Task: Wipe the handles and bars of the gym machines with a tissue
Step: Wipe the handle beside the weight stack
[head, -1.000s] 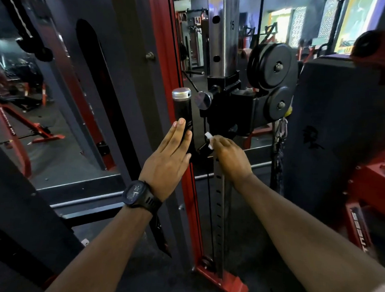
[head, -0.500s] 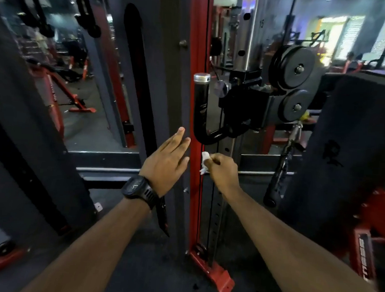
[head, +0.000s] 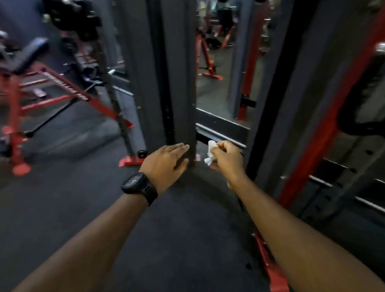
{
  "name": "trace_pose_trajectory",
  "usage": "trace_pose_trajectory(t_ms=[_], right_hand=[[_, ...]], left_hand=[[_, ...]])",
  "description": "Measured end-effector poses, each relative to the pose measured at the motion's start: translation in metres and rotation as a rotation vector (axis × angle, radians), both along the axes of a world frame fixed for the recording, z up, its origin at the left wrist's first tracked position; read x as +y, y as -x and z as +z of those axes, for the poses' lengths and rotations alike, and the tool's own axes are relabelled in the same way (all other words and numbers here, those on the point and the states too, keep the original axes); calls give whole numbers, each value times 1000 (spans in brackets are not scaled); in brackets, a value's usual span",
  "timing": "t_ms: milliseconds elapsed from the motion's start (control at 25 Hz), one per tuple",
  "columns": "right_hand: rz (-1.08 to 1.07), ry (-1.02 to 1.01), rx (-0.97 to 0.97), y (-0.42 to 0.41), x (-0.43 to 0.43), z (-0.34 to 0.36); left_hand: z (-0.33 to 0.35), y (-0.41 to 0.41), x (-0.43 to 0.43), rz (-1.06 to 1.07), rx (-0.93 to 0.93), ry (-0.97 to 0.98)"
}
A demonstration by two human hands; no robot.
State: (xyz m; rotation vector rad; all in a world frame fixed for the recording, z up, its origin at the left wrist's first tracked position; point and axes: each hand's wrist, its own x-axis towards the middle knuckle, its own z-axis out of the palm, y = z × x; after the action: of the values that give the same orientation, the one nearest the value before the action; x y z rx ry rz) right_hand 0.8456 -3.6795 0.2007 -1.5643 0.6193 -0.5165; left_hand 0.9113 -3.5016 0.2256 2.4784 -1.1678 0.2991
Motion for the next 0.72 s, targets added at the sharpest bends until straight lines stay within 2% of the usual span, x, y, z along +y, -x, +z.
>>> trace_pose_trajectory(t_ms=[160,360,560,720], right_hand=[[223,-54,40,-81,85,2],[429,-5,15,-210,196,19],[415,20,-22,-317,273,39],[396,11,-53,-401,306,36]], left_hand=[[-5,-49,98,230,52,49],[3,-142,223,393,52,25],[29,-241,312,477,43,96],[26,-318,350,481,70,166]])
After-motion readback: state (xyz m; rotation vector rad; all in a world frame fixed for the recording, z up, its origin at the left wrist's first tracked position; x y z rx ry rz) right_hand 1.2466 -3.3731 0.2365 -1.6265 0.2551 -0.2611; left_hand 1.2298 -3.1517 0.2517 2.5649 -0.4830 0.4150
